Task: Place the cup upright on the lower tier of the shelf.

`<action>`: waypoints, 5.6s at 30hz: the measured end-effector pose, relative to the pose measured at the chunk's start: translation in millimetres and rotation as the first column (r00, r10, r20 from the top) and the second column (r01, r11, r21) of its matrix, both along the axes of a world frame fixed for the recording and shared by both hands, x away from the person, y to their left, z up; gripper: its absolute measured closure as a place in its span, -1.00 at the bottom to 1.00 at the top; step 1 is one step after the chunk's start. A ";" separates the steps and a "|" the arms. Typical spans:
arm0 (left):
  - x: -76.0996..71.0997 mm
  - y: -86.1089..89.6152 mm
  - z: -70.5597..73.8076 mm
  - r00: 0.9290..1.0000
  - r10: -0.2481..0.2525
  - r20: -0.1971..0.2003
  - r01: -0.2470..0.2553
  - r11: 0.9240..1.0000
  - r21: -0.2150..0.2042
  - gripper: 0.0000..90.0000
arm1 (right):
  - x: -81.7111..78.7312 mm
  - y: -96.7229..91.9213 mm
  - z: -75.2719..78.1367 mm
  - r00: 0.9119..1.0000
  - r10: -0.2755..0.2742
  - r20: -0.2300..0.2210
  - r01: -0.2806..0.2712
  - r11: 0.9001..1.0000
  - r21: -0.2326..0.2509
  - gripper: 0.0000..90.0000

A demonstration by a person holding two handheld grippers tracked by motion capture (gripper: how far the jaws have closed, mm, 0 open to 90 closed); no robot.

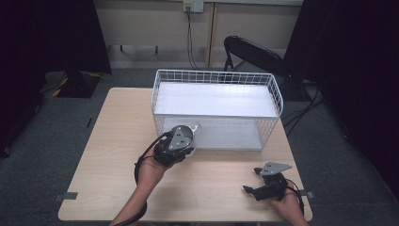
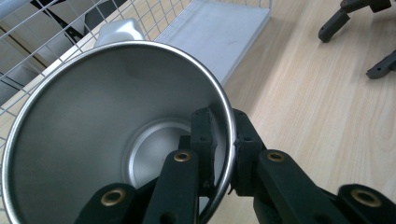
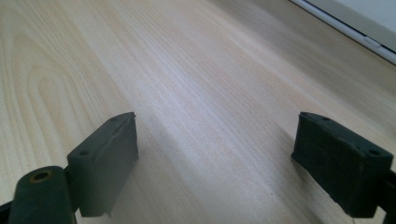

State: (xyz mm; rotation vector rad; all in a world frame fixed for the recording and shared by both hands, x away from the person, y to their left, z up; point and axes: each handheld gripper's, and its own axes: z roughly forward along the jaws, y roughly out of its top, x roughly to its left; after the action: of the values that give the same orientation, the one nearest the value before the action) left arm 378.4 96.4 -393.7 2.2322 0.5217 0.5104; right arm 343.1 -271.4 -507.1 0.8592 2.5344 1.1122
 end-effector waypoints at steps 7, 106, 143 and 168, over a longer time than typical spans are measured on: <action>5.4 -2.9 -0.4 1.000 0.010 0.009 -0.010 1.000 0.001 0.84 | -0.3 -0.2 0.0 1.000 -0.001 -0.001 0.001 1.000 0.000 -0.71; 44.7 -20.8 -30.2 0.983 0.164 0.081 -0.167 0.986 0.027 0.84 | -2.3 -2.8 -0.1 1.000 -0.003 0.000 0.003 1.000 0.001 -0.71; 50.4 -23.6 -40.7 0.981 0.180 0.077 -0.182 0.983 0.023 0.84 | -3.2 -3.8 0.0 1.000 -0.003 0.000 0.003 1.000 0.000 -0.71; 50.6 -26.3 -39.0 0.976 0.170 0.133 -0.178 0.983 0.053 0.55 | -4.0 -4.3 -0.1 1.000 -0.005 0.000 0.005 1.000 0.001 -0.71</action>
State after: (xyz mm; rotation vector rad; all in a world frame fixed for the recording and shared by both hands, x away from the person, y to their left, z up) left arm 429.1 70.1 -432.7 2.2082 0.6450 0.7659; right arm 339.1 -275.7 -507.1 0.8654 2.5303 1.1121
